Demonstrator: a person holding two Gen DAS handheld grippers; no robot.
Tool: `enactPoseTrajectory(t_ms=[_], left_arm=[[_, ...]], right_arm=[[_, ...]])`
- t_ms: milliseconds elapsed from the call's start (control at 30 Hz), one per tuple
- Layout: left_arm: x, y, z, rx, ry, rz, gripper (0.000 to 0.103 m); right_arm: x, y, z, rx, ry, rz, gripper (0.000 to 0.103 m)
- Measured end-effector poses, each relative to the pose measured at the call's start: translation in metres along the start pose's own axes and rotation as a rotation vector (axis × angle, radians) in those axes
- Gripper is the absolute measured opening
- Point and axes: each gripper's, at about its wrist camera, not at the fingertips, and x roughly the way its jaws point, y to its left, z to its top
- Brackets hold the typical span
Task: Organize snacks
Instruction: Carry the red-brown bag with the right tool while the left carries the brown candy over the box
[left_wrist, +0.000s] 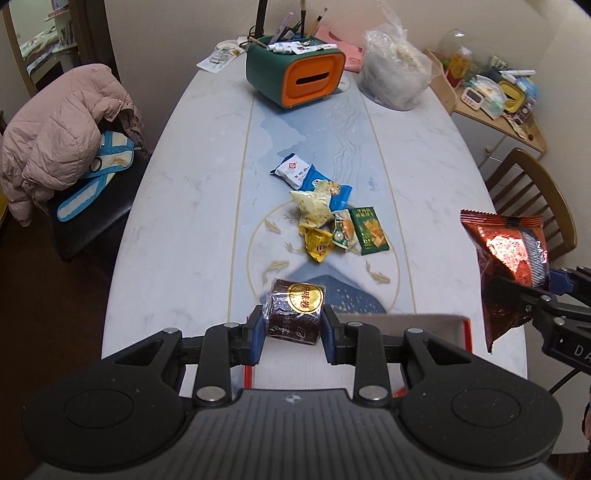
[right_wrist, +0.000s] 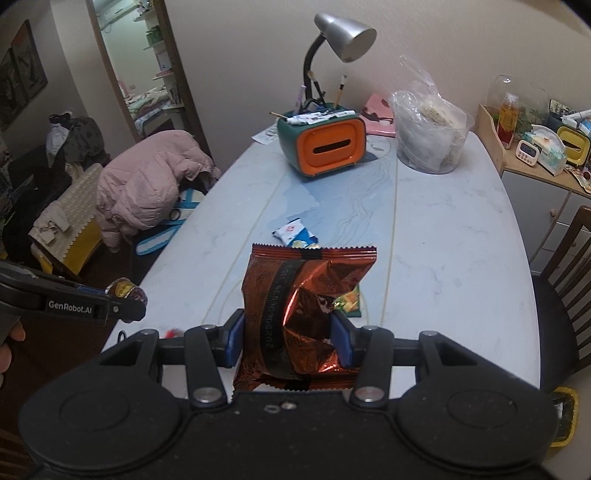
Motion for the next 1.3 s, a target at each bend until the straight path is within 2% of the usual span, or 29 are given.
enactPoseTrajectory(t_ms=[267, 567, 933, 1300], left_arm=[[-0.029, -0.003, -0.029, 0.026, -0.008, -0.031, 0.030], [-0.029, -0.008, -0.065, 0.048, 0.040, -0.052, 0.030], [0.011, -0.013, -0.105, 0.037, 0.145, -0.062, 0.030], [0.065, -0.024, -0.129, 0.041, 0.223, -0.045, 0.030]], right_arm=[[-0.023, 0.020, -0.023, -0.003, -0.005, 0.034, 0.046], [-0.025, 0.037, -0.056, 0.002, 0.041, 0.059, 0.046], [-0.001, 0.045, -0.094, 0.006, 0.130, 0.072, 0.046], [0.039, 0.032, -0.116, 0.038, 0.216, 0.059, 0.046]])
